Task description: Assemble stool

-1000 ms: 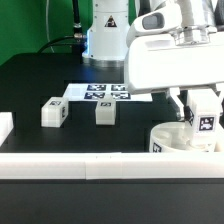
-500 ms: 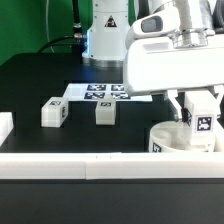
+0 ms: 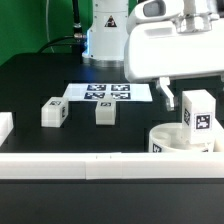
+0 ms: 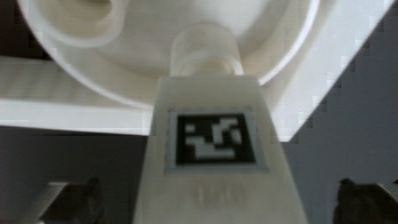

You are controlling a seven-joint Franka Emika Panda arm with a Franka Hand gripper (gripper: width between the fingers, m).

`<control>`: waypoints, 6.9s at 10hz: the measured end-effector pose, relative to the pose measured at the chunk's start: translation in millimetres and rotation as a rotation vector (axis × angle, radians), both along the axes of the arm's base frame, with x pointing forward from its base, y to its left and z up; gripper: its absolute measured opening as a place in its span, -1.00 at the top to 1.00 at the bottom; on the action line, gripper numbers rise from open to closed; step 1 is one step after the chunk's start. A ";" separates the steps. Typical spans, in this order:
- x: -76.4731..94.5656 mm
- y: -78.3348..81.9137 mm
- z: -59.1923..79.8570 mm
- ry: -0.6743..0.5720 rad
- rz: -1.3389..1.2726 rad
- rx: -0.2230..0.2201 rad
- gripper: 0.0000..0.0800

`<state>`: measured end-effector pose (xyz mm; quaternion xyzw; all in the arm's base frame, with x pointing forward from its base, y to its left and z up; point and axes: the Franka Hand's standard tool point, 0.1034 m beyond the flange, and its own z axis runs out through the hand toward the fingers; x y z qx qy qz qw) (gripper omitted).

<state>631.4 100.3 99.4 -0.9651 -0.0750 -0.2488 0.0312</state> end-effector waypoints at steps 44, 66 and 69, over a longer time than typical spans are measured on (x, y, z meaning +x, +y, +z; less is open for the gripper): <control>-2.7 18.2 -18.3 0.537 -1.769 0.715 0.16; -2.9 28.1 8.6 0.587 -1.006 0.461 -0.62; -5.5 30.0 5.6 0.540 -0.664 0.315 -0.62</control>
Offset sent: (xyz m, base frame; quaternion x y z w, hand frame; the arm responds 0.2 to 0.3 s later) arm 0.0000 0.0000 0.0000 0.0000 0.0000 0.0000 1.0000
